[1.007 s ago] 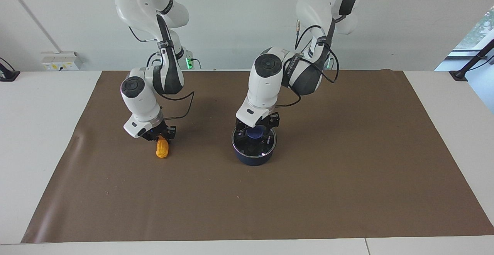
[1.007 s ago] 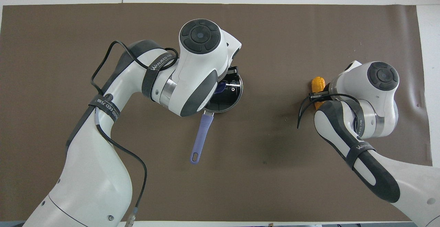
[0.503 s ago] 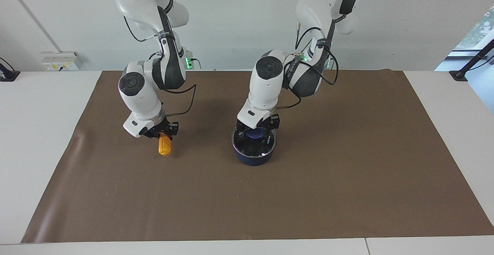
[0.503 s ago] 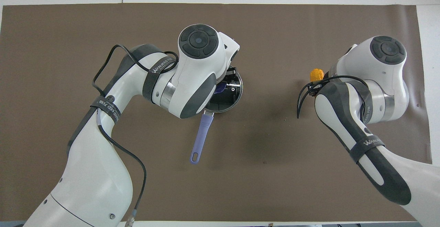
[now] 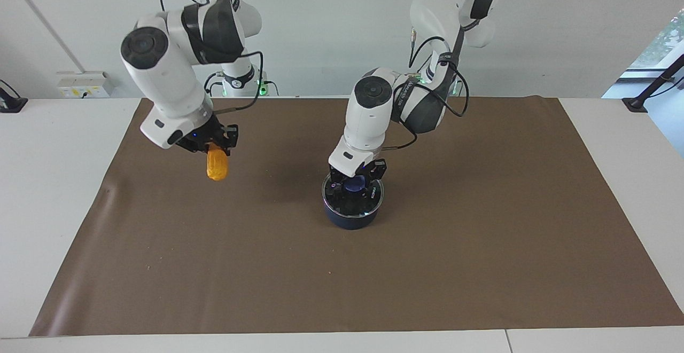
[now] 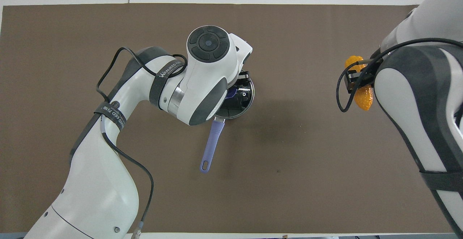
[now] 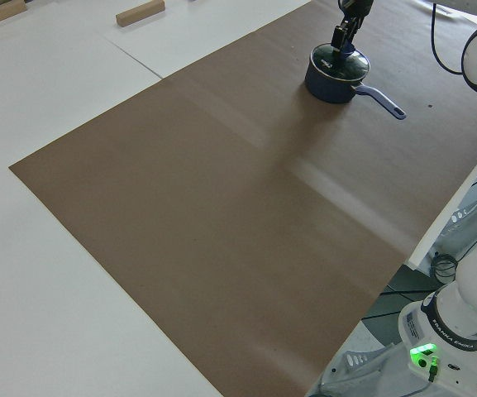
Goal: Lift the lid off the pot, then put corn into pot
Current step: 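Lift the lid with the left gripper while the right gripper lifts the corn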
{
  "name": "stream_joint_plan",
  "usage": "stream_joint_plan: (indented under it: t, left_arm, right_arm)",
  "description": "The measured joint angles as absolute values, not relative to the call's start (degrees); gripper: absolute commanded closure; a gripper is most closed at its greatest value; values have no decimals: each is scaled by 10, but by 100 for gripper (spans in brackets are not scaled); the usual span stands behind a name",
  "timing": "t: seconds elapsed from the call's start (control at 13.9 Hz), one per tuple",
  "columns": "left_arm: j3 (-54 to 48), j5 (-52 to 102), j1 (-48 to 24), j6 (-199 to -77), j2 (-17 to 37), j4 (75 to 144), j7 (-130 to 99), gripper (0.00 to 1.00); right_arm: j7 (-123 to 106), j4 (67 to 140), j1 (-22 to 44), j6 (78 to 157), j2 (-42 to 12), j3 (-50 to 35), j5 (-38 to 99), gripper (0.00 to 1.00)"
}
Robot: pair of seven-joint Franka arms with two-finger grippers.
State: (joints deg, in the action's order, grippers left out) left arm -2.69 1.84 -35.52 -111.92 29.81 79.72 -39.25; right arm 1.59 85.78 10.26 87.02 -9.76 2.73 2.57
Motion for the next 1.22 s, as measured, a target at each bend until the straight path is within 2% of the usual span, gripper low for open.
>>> stream_joint_plan:
  t: [0.14,0.43,0.5,0.86,1.01,1.22]
  left_arm:
    - [-27,18,-355,-1119,298,797,-393,47]
    - [-27,18,-355,-1119,298,797,-393,90]
    - [-27,18,-355,-1118,297,797,-393,98]
    - [-25,23,-355,-1087,267,796,-394,100]
    - [-21,24,-346,-1052,249,791,-395,100]
    - [-18,24,-288,-1004,221,788,-327,100]
  right_arm:
    - [18,822,101,838,-89,28,29,100]
    - [18,816,101,827,-89,29,33,100]
    - [18,816,102,827,-90,28,34,100]
    - [23,816,110,832,-91,26,34,100]
    - [34,817,119,864,-93,26,41,100]
    - [101,818,167,932,-120,24,57,100]
